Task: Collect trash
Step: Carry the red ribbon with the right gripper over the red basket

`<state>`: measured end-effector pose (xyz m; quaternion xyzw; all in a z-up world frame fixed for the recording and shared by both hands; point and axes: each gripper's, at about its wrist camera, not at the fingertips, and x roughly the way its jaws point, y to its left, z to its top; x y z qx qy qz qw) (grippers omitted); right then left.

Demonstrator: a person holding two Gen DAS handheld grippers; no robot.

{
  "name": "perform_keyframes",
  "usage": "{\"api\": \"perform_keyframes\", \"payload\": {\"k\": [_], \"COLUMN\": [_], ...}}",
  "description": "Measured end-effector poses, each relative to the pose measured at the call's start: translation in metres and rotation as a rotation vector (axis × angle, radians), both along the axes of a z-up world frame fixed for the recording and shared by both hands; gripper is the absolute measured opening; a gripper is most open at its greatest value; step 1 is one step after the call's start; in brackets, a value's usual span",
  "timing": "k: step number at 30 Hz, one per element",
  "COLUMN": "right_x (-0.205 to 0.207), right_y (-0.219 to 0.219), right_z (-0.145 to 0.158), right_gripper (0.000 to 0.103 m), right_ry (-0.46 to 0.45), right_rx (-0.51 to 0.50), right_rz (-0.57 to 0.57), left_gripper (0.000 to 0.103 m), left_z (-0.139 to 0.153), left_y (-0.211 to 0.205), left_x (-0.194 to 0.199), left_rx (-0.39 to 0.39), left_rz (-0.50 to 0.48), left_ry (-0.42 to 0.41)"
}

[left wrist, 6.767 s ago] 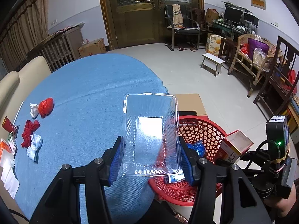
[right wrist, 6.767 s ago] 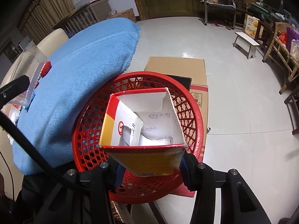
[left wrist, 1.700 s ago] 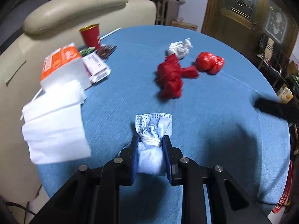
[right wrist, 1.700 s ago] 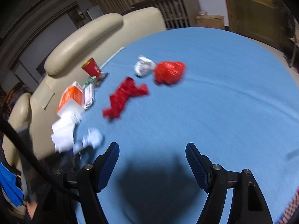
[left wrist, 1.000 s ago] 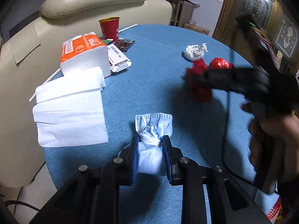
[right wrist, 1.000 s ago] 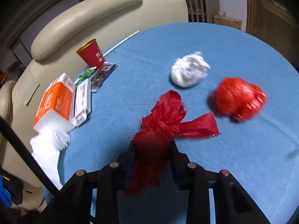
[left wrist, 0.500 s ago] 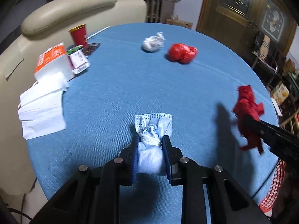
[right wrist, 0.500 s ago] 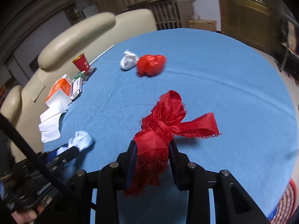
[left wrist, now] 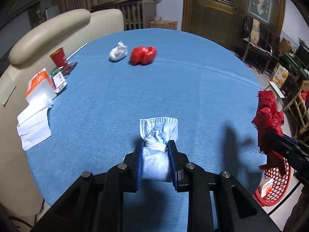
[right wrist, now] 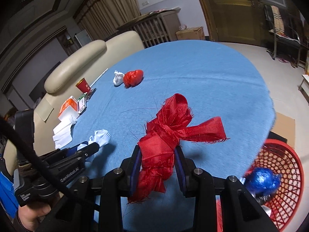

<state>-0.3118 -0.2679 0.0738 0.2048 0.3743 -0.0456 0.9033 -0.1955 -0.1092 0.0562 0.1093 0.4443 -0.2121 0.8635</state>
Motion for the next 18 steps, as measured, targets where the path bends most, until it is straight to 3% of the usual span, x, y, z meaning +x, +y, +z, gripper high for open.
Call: {"api": "perform_keyframes", "payload": {"k": [18], "right_x": [-0.049], "right_y": [-0.023], "right_z": [0.007], "right_gripper": [0.036], "right_ry": [-0.037], "right_rx": [0.015], "right_rz": [-0.076], "left_gripper": [0.026], "left_z": [0.012], "left_y": [-0.023], "left_x": [-0.025], "left_rx": [0.02], "left_rz": [-0.06], "left_ry": [-0.044]}}
